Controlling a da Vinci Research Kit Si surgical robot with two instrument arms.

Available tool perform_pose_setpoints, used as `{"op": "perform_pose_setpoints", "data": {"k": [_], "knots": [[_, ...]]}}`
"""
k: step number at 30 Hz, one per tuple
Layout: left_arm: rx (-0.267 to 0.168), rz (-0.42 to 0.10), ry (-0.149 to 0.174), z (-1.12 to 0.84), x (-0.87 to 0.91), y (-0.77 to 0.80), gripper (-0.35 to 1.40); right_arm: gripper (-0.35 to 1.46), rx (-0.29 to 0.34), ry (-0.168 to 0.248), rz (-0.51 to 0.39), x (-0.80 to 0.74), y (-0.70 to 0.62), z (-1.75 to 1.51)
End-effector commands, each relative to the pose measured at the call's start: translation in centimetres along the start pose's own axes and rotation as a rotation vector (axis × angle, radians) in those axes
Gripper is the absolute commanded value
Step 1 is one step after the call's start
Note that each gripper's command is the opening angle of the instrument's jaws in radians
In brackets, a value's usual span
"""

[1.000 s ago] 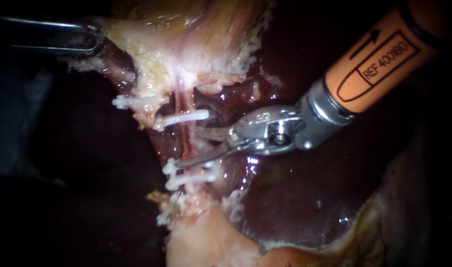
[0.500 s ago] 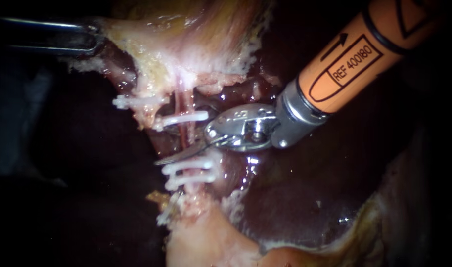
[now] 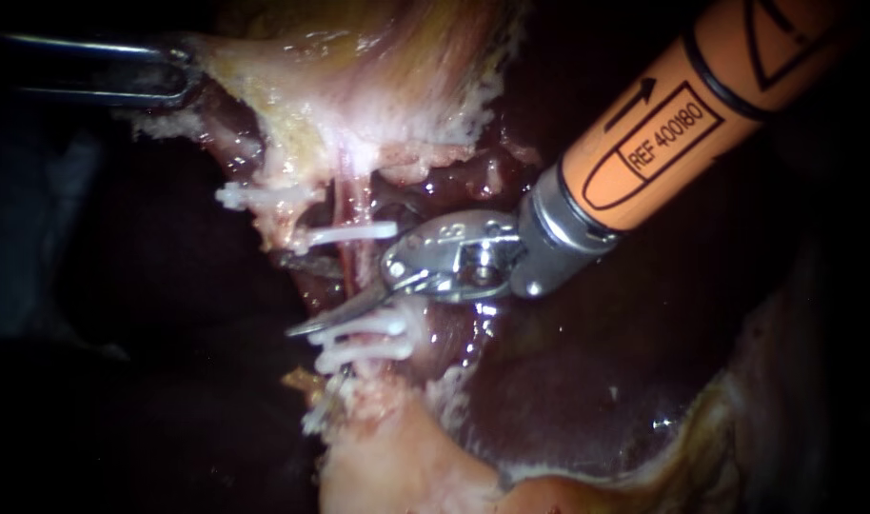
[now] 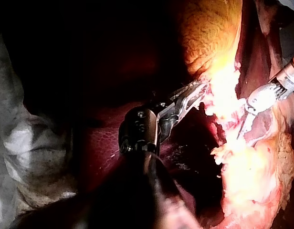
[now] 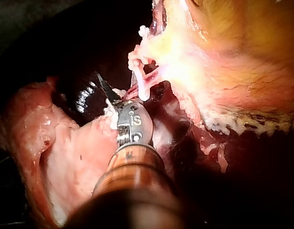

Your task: Go to the cutting position right tube

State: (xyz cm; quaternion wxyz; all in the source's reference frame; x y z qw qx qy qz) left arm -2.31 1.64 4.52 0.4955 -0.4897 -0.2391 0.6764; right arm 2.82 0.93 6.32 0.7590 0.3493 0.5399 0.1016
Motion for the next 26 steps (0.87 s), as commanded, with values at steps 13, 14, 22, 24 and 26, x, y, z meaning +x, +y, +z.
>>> {"op": "perform_pose_setpoints", "data": {"k": [13, 14, 22, 24, 26], "knots": [[-0.001, 0.0, 0.0, -0.01, 0.0, -0.01, -0.35, 1.31, 0.048, 0.041, 0.008, 0.29, -0.3, -0.02], [-0.001, 0.0, 0.0, -0.01, 0.0, -0.01, -0.35, 1.31, 0.049, 0.041, 0.008, 0.3, -0.31, -0.02], [-0.001, 0.0, 0.0, -0.01, 0.0, -0.01, -0.35, 1.31, 0.049, 0.041, 0.008, 0.3, -0.3, -0.03], [-0.001, 0.0, 0.0, -0.01, 0.0, -0.01, -0.35, 1.31, 0.049, 0.041, 0.008, 0.3, -0.3, -0.03], [-0.001, 0.0, 0.0, -0.01, 0.0, -0.01, -0.35, 1.31, 0.049, 0.041, 0.008, 0.3, -0.3, -0.03]]}}
